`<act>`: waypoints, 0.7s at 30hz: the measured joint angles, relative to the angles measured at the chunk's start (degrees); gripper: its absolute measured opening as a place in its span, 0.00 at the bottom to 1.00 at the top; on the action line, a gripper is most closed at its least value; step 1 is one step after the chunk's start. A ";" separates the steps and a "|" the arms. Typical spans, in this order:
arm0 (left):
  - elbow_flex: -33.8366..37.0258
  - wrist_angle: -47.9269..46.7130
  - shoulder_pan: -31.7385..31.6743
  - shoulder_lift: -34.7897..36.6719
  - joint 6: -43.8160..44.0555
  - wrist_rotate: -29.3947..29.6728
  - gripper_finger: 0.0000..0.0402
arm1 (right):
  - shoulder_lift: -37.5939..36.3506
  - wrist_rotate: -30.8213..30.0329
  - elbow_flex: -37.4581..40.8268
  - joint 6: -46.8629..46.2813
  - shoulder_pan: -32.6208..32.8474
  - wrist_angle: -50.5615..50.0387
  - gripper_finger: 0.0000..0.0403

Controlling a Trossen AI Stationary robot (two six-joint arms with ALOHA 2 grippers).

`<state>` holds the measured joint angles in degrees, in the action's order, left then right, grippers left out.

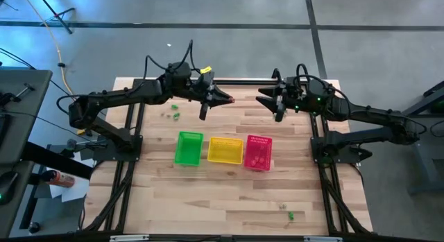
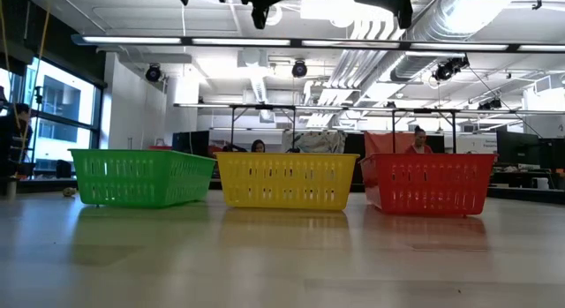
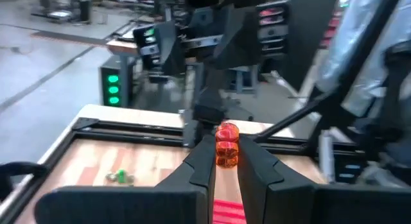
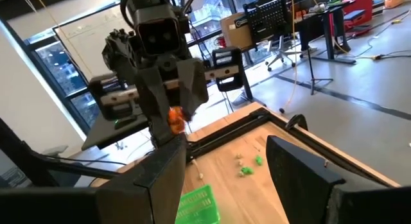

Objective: Sort Halloween decoration
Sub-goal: Put the orange pumpkin toy into the red basket

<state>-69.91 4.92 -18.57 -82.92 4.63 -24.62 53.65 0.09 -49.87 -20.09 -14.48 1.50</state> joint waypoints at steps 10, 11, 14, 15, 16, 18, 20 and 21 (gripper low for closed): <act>0.02 6.50 7.40 -11.74 -0.37 3.29 0.08 | 0.00 -1.30 0.00 0.72 0.00 3.45 0.53; 0.02 7.29 8.25 -13.32 -0.29 3.28 0.08 | -0.01 -1.30 0.00 1.12 0.00 4.28 0.53; 0.02 10.52 10.39 -18.11 -0.33 3.23 0.08 | -0.02 -1.28 0.00 2.43 -0.04 6.18 0.53; 0.02 12.00 10.99 -19.84 -0.35 3.25 0.08 | -0.02 -1.29 0.00 2.51 -0.04 6.58 0.53; 0.02 12.68 11.53 -21.38 -0.36 3.25 0.08 | -0.02 -1.30 0.00 2.52 -0.04 6.76 0.53; 0.02 13.87 12.42 -24.39 -0.37 3.33 0.08 | -0.02 -1.29 0.00 2.29 -0.04 6.73 0.53; 0.04 14.90 13.14 -27.17 -0.37 4.06 0.08 | -0.02 -1.28 0.00 2.16 -0.04 6.65 0.53; 0.04 15.18 13.43 -28.37 -0.36 4.67 0.08 | -0.02 -1.28 0.00 2.16 -0.04 6.63 0.53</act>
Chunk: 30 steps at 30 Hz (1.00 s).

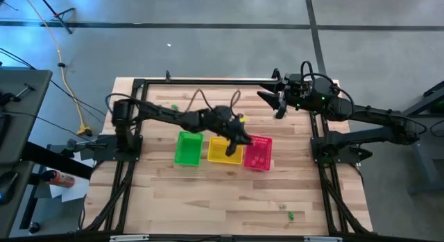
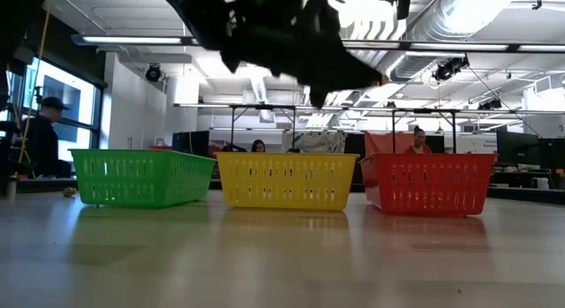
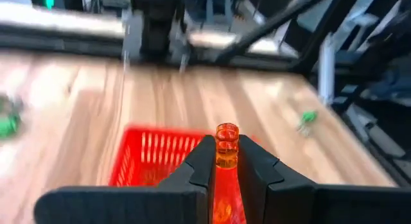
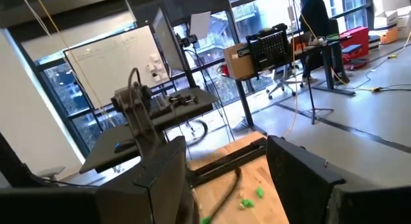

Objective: Sort Halloween decoration
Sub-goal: Put the orange pumpkin toy into the red basket, then put the green skeleton toy into the green basket

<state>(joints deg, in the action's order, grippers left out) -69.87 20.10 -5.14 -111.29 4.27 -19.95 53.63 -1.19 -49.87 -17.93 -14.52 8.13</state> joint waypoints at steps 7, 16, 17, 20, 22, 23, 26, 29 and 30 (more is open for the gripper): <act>0.02 1.94 1.25 -5.69 -1.36 3.48 0.08 | 0.00 0.00 0.00 -0.85 0.00 -0.12 0.53; 0.02 3.85 0.86 -6.07 -1.41 5.63 0.28 | 0.00 0.02 0.00 -1.55 0.00 -0.10 0.53; 0.02 3.68 0.86 -6.07 -1.10 5.46 0.32 | 0.00 0.02 0.00 -1.55 0.00 -0.09 0.53; 0.02 3.37 0.88 -6.01 1.09 5.19 0.40 | 0.00 0.02 0.00 -1.54 0.00 -0.09 0.53; 0.07 1.20 0.36 -4.63 1.25 3.98 0.45 | 0.00 0.02 0.00 -1.53 0.00 -0.09 0.53; 0.09 -0.28 -0.20 -3.16 0.41 3.10 0.46 | 0.00 0.02 0.00 -1.53 0.00 -0.09 0.53; 0.07 -5.20 -4.18 4.16 -1.79 2.33 0.48 | -0.11 0.02 0.00 -1.24 0.00 0.14 0.53; 0.07 -10.48 -10.45 13.56 -4.24 2.69 0.48 | -0.15 0.13 0.00 -1.11 -0.24 0.37 0.53; 0.07 -11.72 -12.65 16.80 -4.72 2.69 0.48 | -0.15 0.19 0.00 -1.10 -0.47 0.33 0.53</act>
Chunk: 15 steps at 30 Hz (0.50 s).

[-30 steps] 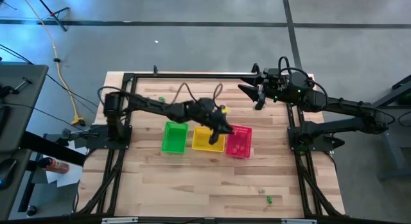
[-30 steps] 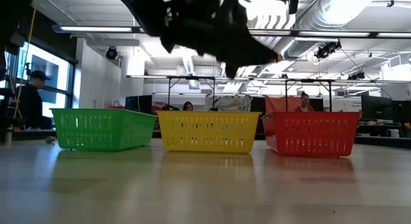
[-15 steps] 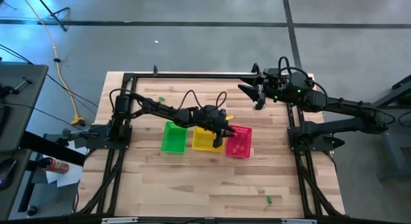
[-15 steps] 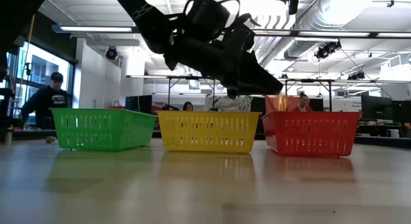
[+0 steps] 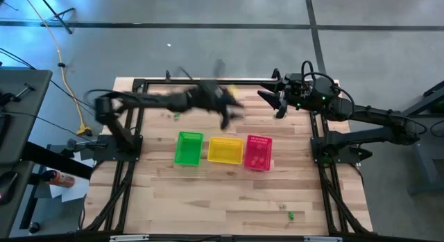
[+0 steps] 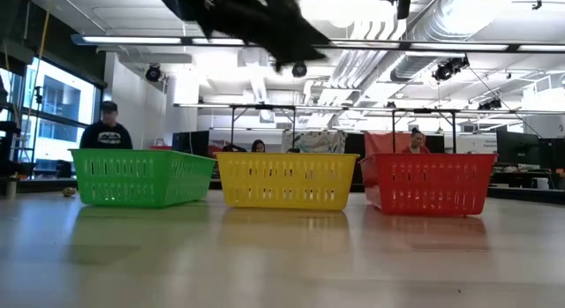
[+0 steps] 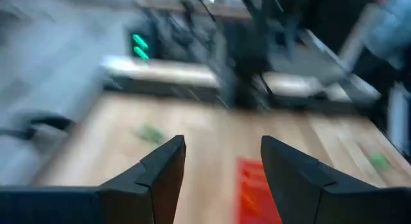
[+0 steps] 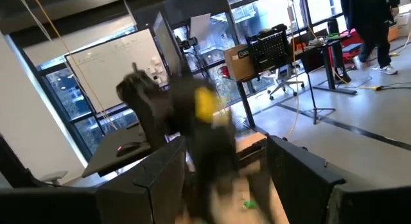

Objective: Sort Halloween decoration
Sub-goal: Put the green skeleton toy into the green basket

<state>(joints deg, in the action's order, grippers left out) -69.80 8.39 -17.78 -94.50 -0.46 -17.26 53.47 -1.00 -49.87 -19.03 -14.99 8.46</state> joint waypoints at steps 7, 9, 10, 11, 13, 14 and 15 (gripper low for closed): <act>1.70 -2.45 -12.02 20.13 3.55 -4.90 0.47 | 0.00 -0.02 0.00 0.00 -1.20 -1.76 0.53; 4.57 -1.53 -12.44 24.92 4.71 -5.63 0.47 | 0.00 -0.02 0.00 0.01 -1.26 -2.35 0.53; 6.19 -0.87 -12.33 26.97 5.18 -5.78 0.47 | 0.00 -0.04 0.01 0.01 -1.26 -2.51 0.53; 7.97 -0.12 -11.98 28.95 5.73 -5.72 0.47 | 0.00 -0.03 0.00 0.01 -1.26 -2.63 0.53; 11.94 1.57 -10.85 32.54 7.52 -4.31 0.47 | 0.00 -0.03 0.00 0.01 -1.26 -2.66 0.53; 13.98 2.95 -10.13 34.05 8.60 -3.37 0.47 | 0.00 -0.04 0.00 0.01 -1.26 -2.64 0.53; 16.11 4.32 -9.41 35.47 9.59 -2.67 0.47 | 0.00 -0.04 0.00 0.03 -1.26 -2.63 0.53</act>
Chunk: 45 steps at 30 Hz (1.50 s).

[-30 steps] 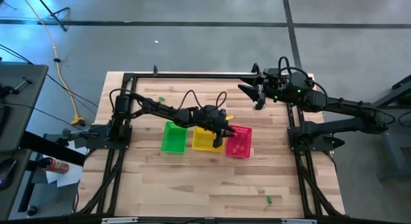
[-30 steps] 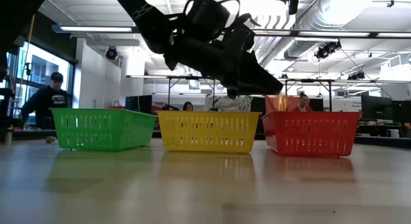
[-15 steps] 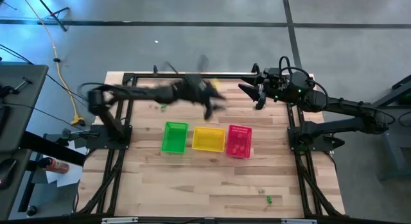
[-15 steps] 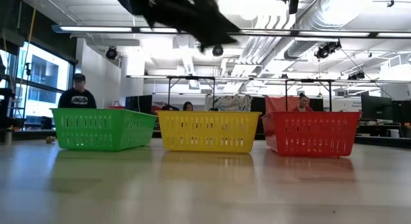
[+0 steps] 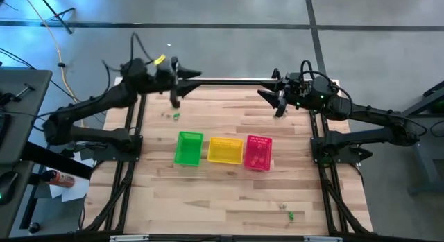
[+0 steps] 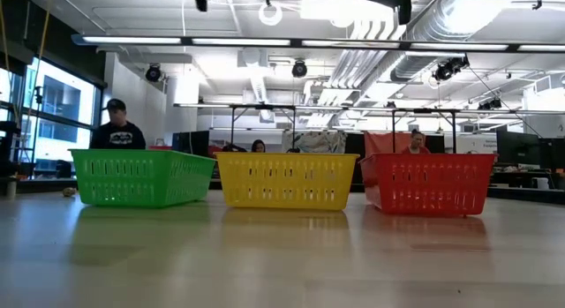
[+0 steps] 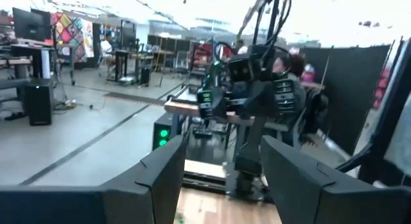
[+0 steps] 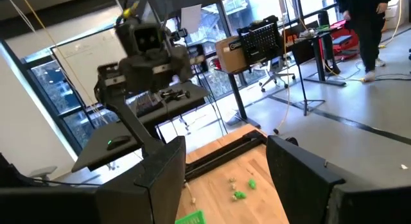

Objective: Sort Halloween decoration
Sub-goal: Put the green skeleton toy into the green basket

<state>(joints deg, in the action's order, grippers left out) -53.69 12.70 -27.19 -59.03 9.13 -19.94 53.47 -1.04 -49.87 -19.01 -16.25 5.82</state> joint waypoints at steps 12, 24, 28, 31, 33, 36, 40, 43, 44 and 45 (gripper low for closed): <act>10.05 8.25 6.80 4.96 4.27 5.70 0.47 | 0.02 0.00 0.00 -0.11 0.00 -0.59 0.53; 10.05 8.25 6.79 4.96 4.36 8.63 0.47 | 14.98 -2.63 -18.46 -3.56 -10.07 -56.83 0.53; 10.05 8.31 6.79 4.96 5.74 8.63 0.47 | 23.55 1.68 -19.59 2.81 -14.74 -66.16 0.53; 10.05 8.35 6.79 4.96 6.92 8.63 0.47 | 29.56 2.00 -18.08 8.85 -16.64 -68.79 0.53; 10.05 8.35 6.79 4.96 7.07 8.63 0.47 | 33.34 1.10 -17.50 13.27 -17.55 -69.68 0.53; 10.05 8.46 6.79 4.96 7.31 8.63 0.47 | 38.66 -1.91 -17.46 18.72 -18.49 -69.55 0.53; 10.05 9.29 6.79 4.96 7.33 8.63 0.47 | 44.19 -5.00 -17.46 22.45 -19.31 -68.67 0.53; 10.01 10.48 6.79 4.96 7.31 8.63 0.47 | 47.51 -4.94 -17.46 23.90 -19.52 -68.75 0.53; 10.01 10.63 6.79 4.96 7.31 8.63 0.47 | 48.45 -4.94 -17.46 24.27 -19.52 -68.78 0.53; 10.01 10.81 6.79 4.96 7.34 8.63 0.47 | 49.32 -4.98 -17.46 24.62 -19.50 -68.76 0.53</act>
<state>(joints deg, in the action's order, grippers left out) -43.68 23.52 -20.40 -54.06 16.47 -11.31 102.79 -6.02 -67.33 5.62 -35.75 -62.94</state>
